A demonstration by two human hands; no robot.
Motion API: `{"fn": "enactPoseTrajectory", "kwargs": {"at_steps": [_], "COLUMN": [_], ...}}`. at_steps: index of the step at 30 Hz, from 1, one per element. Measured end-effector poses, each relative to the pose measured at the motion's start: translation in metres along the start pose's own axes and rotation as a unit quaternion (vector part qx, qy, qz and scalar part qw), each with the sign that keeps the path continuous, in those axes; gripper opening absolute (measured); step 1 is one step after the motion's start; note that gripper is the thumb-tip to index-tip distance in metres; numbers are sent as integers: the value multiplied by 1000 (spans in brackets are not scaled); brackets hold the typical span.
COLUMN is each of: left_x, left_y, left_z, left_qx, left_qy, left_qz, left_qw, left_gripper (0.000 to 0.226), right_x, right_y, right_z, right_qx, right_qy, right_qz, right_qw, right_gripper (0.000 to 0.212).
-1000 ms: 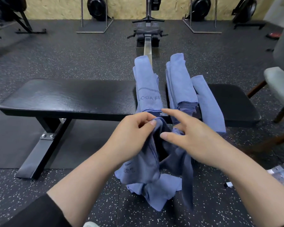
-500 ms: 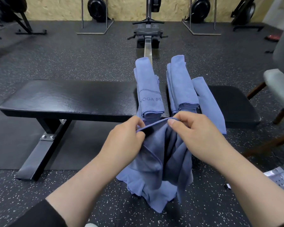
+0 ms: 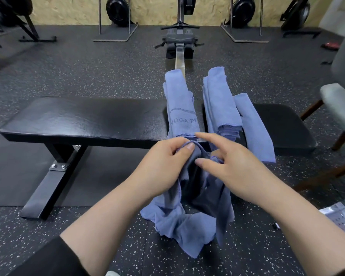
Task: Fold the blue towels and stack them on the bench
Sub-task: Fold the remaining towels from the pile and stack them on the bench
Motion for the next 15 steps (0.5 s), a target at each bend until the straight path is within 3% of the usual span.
{"fn": "enactPoseTrajectory", "kwargs": {"at_steps": [4, 11, 15], "left_x": [-6, 23, 42], "left_y": [-1, -2, -6], "left_z": [-10, 20, 23], "left_qx": [-29, 33, 41], "left_qy": [-2, 59, 60], "left_qz": [15, -45, -123], "left_qw": [999, 997, 990], "left_gripper": [19, 16, 38], "right_x": [-5, 14, 17], "right_y": [3, 8, 8], "right_z": [-2, -19, -27], "right_qx": [13, -43, -72], "right_qy": [-23, 6, 30], "right_qz": [-6, -66, -73], "right_qw": [1000, 997, 994], "right_gripper": [6, 18, 18]}}
Point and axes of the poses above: each hand's wrist, its own y-axis towards the middle knuckle, its own x-axis out of the back of the hand, z = x × y, the point moved 8 cm from there along y, towards the middle knuckle, and after that the axes turned 5 degrees about -x, right-handed, at the moved point
